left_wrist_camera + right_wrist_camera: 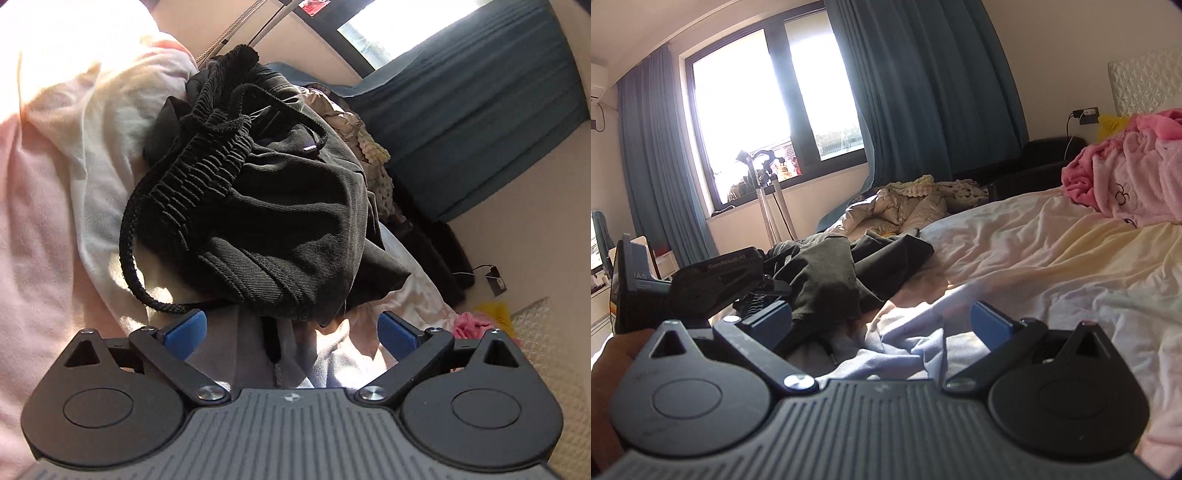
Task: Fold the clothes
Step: 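Grasp the black sweatpants waistband with the left gripper and lift it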
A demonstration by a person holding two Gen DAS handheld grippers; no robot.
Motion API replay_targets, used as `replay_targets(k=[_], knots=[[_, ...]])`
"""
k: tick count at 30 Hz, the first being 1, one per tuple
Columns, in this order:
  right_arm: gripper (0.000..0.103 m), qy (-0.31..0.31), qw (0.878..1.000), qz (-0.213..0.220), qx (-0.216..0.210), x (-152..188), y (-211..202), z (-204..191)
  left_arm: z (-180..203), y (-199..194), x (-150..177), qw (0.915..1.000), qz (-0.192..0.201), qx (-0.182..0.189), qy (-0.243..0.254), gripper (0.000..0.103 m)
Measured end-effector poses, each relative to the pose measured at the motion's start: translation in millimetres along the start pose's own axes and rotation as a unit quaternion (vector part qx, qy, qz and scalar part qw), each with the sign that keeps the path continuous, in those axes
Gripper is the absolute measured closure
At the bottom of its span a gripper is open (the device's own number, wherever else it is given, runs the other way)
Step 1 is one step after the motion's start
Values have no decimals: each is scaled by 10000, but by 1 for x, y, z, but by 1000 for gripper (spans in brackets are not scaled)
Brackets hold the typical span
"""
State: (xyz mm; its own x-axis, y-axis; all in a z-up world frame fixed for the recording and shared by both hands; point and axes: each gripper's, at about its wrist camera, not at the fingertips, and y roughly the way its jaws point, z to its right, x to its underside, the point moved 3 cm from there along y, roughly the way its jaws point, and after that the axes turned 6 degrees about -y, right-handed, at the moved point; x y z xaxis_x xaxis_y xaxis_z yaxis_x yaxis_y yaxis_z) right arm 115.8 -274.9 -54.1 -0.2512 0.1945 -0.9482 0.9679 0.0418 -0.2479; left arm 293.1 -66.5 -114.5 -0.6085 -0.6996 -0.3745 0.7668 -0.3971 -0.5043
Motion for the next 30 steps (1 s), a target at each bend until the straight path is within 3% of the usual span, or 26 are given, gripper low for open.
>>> replay_targets(k=[2,4,6,7,9,11,12,14,15,17,19,24,30], knots=[[0,20,10000,-49,-2,3,6,1,-6,15,3,9996,-79,109,-253,6],[0,37,9999,-119,-29,7,13,2,-5,29,6,9999,63,45,-95,6],[0,45,9998,-178,-61,11,18,2,-2,38,0,9980,561,-252,164,10],[0,25,9998,-206,-69,13,21,2,0,41,-5,9952,834,-415,293,20],[0,-20,9996,-273,-87,18,25,1,0,46,-15,9909,1166,-602,291,23],[0,-63,9993,-339,-128,24,29,0,0,47,-26,9875,1381,-732,194,54],[0,-88,9992,-369,-146,27,32,-1,0,43,-31,9869,1416,-769,108,60],[0,-112,9987,-466,-170,32,38,-2,5,33,-41,9848,1537,-799,110,84],[0,-117,9985,-497,-186,34,40,-2,12,22,-45,9820,1693,-749,378,87],[0,-164,9982,-543,-206,36,44,-4,31,-7,-54,9684,2132,-631,1126,90],[0,-220,9980,-558,-220,37,44,-7,43,-35,-71,9645,2242,-421,1330,91],[0,-448,9970,-552,-296,38,41,-16,59,-118,-123,9581,2633,-91,1125,93],[0,-863,9945,-510,-320,41,34,-30,44,-220,-195,9457,3155,-98,781,94]])
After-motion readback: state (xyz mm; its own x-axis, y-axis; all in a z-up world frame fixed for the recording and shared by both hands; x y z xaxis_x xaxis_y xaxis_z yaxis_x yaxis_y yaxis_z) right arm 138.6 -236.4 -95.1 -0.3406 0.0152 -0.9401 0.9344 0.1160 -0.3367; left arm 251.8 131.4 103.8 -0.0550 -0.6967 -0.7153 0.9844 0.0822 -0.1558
